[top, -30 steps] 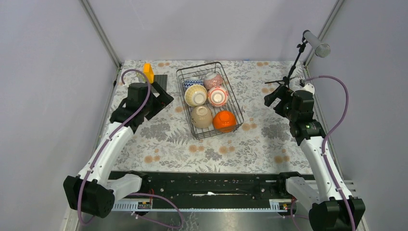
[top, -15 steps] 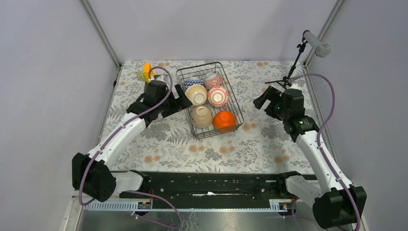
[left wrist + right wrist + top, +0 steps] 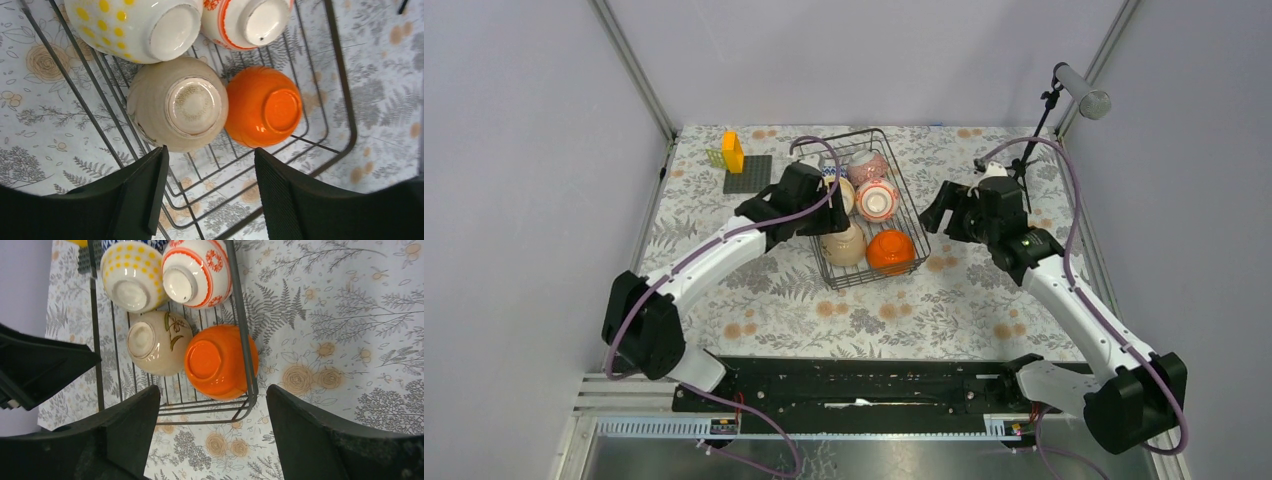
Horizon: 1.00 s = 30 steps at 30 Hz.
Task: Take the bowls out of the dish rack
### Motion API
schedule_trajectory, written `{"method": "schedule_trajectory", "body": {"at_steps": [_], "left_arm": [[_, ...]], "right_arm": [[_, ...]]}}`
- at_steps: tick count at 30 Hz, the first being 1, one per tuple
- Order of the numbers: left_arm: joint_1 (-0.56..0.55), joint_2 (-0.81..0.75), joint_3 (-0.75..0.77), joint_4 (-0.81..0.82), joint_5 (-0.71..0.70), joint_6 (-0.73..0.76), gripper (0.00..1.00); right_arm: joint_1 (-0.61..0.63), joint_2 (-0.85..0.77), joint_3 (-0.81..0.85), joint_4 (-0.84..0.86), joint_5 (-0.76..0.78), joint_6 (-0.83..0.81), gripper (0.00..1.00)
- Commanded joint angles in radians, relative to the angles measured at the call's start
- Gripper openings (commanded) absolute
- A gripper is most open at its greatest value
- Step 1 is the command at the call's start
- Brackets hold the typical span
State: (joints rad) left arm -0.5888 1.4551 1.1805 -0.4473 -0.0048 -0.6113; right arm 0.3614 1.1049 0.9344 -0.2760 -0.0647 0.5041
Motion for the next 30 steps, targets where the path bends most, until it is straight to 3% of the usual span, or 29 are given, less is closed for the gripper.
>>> {"method": "schedule_trajectory", "body": {"at_steps": [1, 5, 10, 17, 20, 26, 30], "left_arm": [[-0.035, 0.069, 0.09, -0.002, -0.109, 0.062, 0.73], [-0.076, 0.163, 0.174, -0.048, -0.206, 0.081, 0.98], [-0.123, 0.253, 0.27, -0.094, -0.256, 0.114, 0.98], [-0.132, 0.288, 0.26, -0.01, -0.032, 0.1, 0.86], [-0.134, 0.321, 0.267, 0.018, 0.045, 0.086, 0.72], [-0.136, 0.394, 0.313, 0.031, 0.087, 0.081, 0.51], [-0.136, 0.441, 0.345, 0.034, 0.092, 0.085, 0.44]], "right_arm": [[0.044, 0.043, 0.061, 0.044, 0.005, -0.034, 0.85], [0.075, 0.063, 0.052, 0.071, 0.01, -0.041, 0.87], [0.113, 0.098, 0.044, 0.093, 0.024, -0.085, 0.89], [0.115, 0.084, 0.047, 0.087, 0.06, -0.104, 0.82], [0.114, 0.047, 0.019, 0.088, 0.091, -0.106, 0.81], [0.115, -0.038, -0.051, 0.081, 0.106, -0.101, 0.83], [0.115, -0.055, -0.062, 0.064, 0.097, -0.078, 0.84]]}}
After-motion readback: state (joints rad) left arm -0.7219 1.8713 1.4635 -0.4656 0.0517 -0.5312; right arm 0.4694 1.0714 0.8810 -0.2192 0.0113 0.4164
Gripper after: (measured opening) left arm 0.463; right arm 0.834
